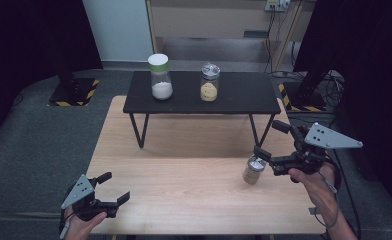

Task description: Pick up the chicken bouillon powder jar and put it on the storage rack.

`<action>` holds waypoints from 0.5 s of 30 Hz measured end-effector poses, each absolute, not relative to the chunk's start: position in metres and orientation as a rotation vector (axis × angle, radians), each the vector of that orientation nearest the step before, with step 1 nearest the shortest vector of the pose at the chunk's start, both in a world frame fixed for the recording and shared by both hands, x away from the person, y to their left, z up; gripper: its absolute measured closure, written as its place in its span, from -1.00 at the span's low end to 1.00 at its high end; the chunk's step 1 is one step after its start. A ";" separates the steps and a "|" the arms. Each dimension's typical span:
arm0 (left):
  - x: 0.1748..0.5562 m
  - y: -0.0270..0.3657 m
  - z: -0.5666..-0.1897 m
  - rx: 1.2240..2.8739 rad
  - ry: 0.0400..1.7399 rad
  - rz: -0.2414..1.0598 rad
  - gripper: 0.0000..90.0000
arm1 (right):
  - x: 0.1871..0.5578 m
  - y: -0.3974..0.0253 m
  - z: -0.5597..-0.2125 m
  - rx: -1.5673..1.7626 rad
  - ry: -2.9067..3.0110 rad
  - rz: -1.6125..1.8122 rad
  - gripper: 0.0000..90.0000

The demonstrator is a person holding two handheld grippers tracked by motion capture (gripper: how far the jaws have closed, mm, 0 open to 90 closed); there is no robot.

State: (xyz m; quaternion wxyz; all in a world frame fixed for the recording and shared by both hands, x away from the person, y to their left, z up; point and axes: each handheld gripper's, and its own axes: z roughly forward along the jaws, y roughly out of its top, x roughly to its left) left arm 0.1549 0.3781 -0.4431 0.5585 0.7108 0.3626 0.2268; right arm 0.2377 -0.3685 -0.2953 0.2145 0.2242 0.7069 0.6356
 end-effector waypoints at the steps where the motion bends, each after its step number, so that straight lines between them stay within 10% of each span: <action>1: 0.155 0.378 -0.443 1.676 0.856 0.535 -0.97 | 0.235 -0.371 -0.298 0.629 1.957 1.771 -0.88; 15: 0.155 0.378 -0.443 1.677 0.855 0.536 -0.97 | 0.202 -0.388 -0.330 0.711 1.923 1.718 -0.89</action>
